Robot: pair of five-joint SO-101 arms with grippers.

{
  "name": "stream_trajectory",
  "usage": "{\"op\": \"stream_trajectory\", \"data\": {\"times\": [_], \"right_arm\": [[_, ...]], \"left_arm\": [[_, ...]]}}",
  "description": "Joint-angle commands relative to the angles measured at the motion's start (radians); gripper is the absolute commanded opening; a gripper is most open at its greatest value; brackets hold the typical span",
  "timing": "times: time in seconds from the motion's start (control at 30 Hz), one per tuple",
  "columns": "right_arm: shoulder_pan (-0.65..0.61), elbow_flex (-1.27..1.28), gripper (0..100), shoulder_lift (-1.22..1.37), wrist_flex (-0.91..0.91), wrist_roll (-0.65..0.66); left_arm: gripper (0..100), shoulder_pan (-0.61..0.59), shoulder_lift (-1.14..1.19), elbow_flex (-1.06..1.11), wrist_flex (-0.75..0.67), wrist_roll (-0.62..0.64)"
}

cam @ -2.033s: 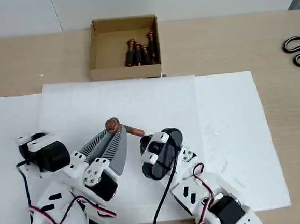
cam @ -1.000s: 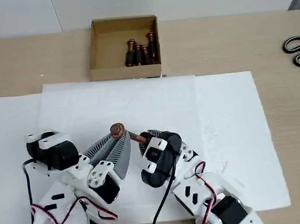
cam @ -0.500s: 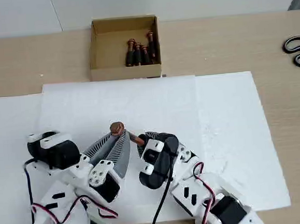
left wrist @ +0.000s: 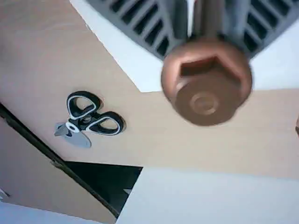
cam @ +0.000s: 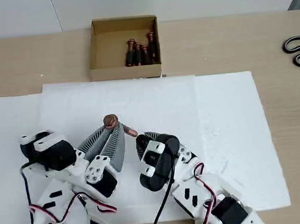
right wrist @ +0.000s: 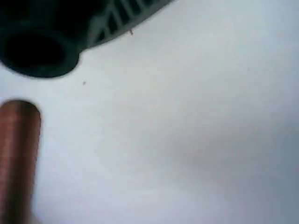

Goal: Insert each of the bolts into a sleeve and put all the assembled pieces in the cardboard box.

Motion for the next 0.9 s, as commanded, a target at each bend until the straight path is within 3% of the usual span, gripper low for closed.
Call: {"op": "stream_trajectory", "data": {"times": [0.0, 0.67, 0.87], "right_arm": [[-0.007, -0.06, 0.4, -0.015, -0.005, 0.009], [-0.005, -0.06, 0.4, -0.015, -0.01, 0.009], [-0.005, -0.06, 0.4, -0.013, -0.07, 0.009]], "left_arm": [[1, -0.005, -0.005, 0.002, -0.018, -0.006], [1, 0.054, -0.005, 0.01, 0.04, 0.034], [1, 0.121, -0.008, 0.042, 0.112, 0.032]]}}
